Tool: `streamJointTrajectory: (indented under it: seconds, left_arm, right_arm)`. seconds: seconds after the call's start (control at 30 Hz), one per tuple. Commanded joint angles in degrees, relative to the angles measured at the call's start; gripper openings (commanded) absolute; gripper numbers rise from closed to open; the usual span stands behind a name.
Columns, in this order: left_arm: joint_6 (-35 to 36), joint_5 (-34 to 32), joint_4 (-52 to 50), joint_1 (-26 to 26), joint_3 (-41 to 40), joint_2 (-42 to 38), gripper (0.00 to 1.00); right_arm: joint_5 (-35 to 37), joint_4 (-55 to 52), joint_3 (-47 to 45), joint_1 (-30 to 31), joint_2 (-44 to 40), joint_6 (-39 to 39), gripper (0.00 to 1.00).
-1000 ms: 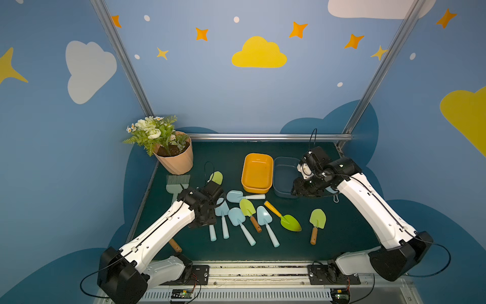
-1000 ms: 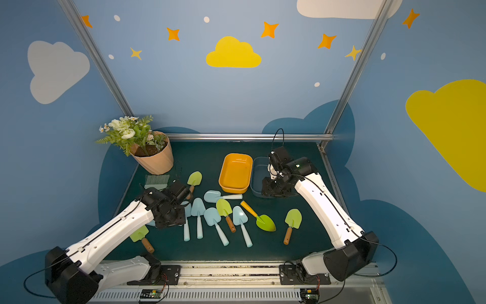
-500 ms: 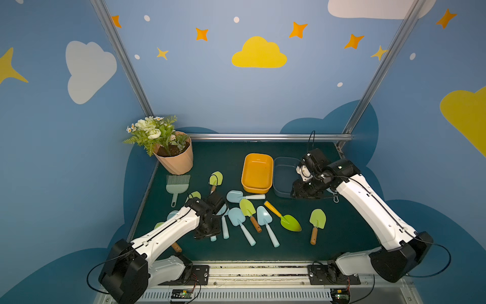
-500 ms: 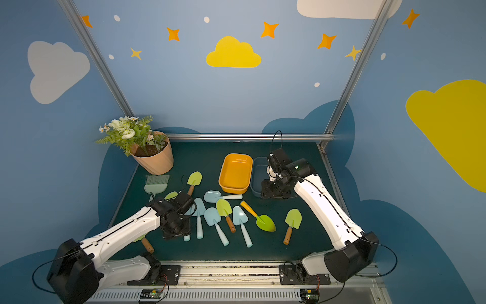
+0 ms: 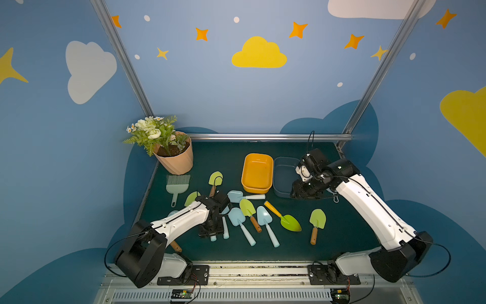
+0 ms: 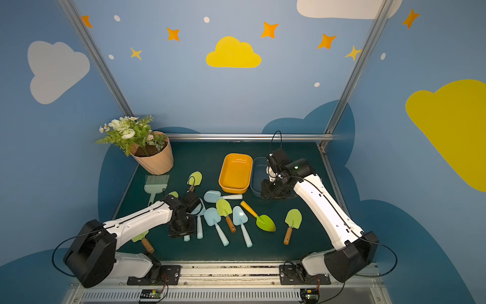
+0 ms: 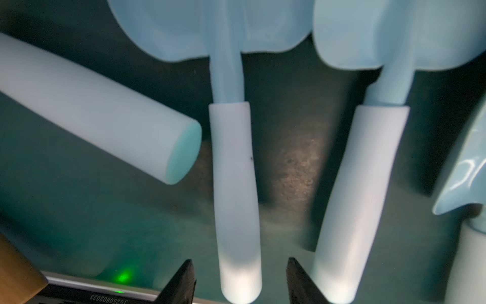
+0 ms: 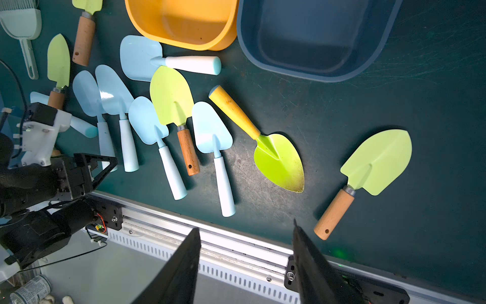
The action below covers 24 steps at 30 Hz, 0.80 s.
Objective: Sort the small shovels by color and place them into the storage box
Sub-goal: Pick up the shovel from the center of the board.
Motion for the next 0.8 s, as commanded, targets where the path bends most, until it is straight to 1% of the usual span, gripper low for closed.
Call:
streamJointTrajectory:
  seconds: [0.0,0.3,0.77]
  left_arm:
    - [0.97,-0.27,0.30,0.54,0.92,0.71,0.46]
    - [1.85,1.57,3.59,1.11,-1.47,2.11,0.42]
    - [3.85,2.06,4.69,2.38,-2.75,2.81,0.31]
  right_arm:
    - [0.33,-1.37,-0.59,0.23,0.08,-0.48,0.57]
    - [0.44,-0.97,-1.41,0.22,0.07,-0.41,0.57]
    - [0.71,-0.81,-2.32,0.24,-0.01,-0.02,0.57]
